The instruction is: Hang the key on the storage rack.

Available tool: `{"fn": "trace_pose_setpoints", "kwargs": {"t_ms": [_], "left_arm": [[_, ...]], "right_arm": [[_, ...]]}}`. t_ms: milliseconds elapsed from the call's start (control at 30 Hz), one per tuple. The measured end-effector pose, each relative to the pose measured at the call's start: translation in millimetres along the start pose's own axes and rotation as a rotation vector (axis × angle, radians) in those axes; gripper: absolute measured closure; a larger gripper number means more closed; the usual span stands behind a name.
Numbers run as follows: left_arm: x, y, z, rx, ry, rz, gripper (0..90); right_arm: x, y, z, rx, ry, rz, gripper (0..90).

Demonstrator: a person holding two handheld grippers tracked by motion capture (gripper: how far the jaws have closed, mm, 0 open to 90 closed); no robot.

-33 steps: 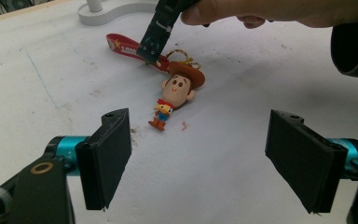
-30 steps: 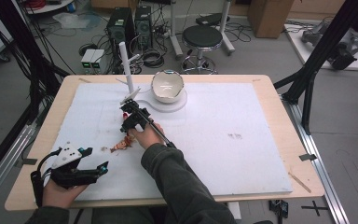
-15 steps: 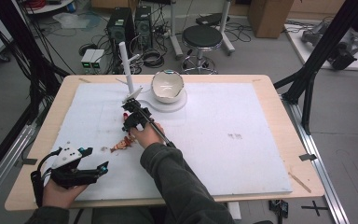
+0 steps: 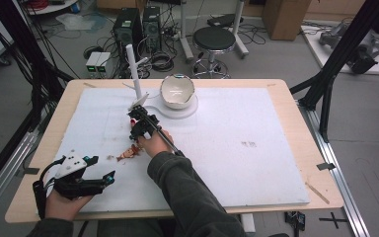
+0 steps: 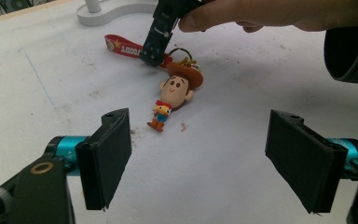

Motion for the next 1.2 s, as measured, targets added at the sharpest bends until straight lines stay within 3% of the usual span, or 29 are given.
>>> {"fn": "trace_pose_setpoints", "kwargs": {"t_ms": [100, 167, 300, 400, 1200], "left_arm": [[-0.3, 0.0, -0.3, 0.002, -0.001, -0.001, 22.9], [-0.4, 0.0, -0.3, 0.002, -0.001, -0.001, 23.0], [-0.6, -0.1, -0.3, 0.001, -0.002, 0.000, 22.9], [-0.4, -0.2, -0.7, 0.001, -0.001, 0.000, 22.9], [0.5, 0.0, 0.2, 0.001, -0.003, -0.002, 23.0]], "right_arm": [[-0.1, -0.4, 0.9, -0.018, -0.021, -0.005, 80.9], [0.0, -0.6, 1.0, -0.005, -0.006, -0.005, 83.8], [-1.2, -0.5, 0.4, 0.000, -0.001, -0.008, 85.7], [-4.0, -0.9, -0.4, -0.029, -0.018, -0.004, 86.0], [-63.9, 2.0, 2.0, -0.057, -0.062, 0.197, 86.3]]}}
Point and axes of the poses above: each handheld gripper's, and its own axes: x roughly forward along the jaws, y roughly out of its top, z roughly to its right, the point moved 4 cm from there along x, roughly forward along the jaws
